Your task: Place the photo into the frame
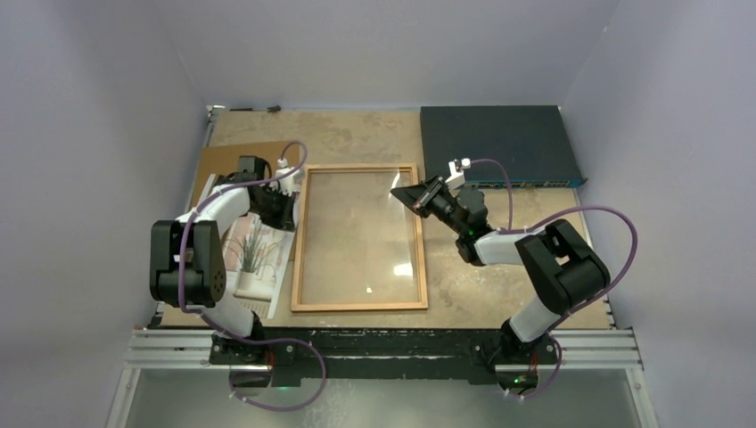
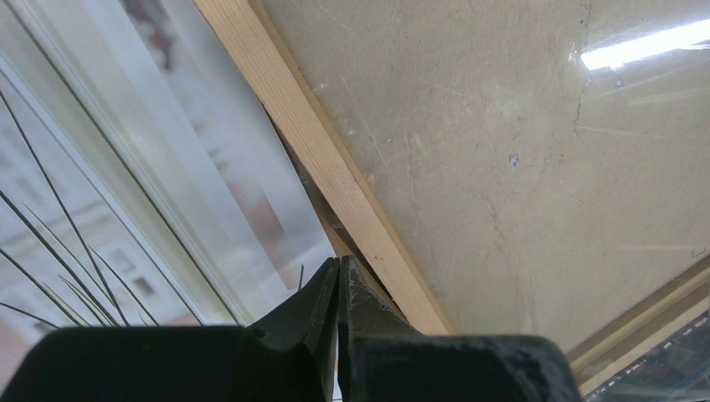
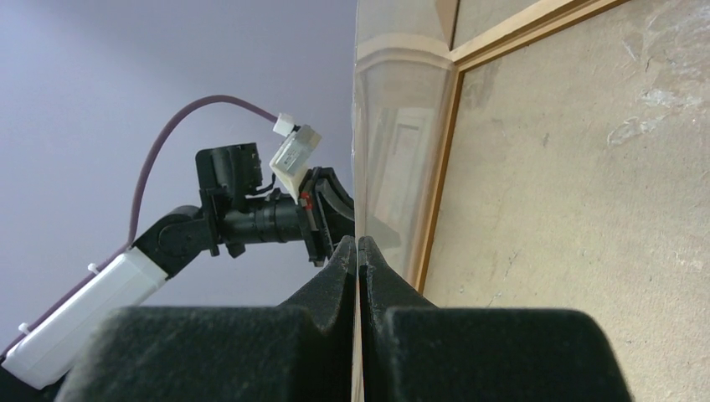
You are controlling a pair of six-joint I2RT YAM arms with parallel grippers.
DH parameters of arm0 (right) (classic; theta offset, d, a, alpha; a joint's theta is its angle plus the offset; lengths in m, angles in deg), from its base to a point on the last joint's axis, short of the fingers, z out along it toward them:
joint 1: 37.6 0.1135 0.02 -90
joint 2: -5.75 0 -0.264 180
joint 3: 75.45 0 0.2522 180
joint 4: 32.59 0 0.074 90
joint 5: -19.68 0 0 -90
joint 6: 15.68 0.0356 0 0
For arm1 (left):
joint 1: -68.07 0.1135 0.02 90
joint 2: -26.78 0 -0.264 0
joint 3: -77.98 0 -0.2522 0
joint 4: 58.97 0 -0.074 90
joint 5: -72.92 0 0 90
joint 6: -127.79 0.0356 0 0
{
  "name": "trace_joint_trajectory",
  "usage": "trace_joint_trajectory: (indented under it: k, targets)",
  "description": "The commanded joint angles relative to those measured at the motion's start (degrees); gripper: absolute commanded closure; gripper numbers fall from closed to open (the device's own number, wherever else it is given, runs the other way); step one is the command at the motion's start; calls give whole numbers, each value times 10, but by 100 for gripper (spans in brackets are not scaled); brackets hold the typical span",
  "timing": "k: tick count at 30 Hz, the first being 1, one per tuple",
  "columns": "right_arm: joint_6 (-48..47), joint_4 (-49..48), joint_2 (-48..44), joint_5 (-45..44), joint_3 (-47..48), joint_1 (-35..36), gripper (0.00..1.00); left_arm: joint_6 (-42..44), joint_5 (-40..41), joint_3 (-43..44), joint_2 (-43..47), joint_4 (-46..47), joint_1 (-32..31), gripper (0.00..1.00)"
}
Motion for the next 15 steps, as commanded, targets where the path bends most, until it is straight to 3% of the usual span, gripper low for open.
trace_joint_trajectory:
  k: [1, 15]
  targets:
    - [2, -28, 8, 8, -3, 8, 100, 34, 5, -9, -3, 12, 0, 100]
    - [0, -20, 27, 12, 2, 7, 100, 57, 23, -28, -34, 41, 0, 100]
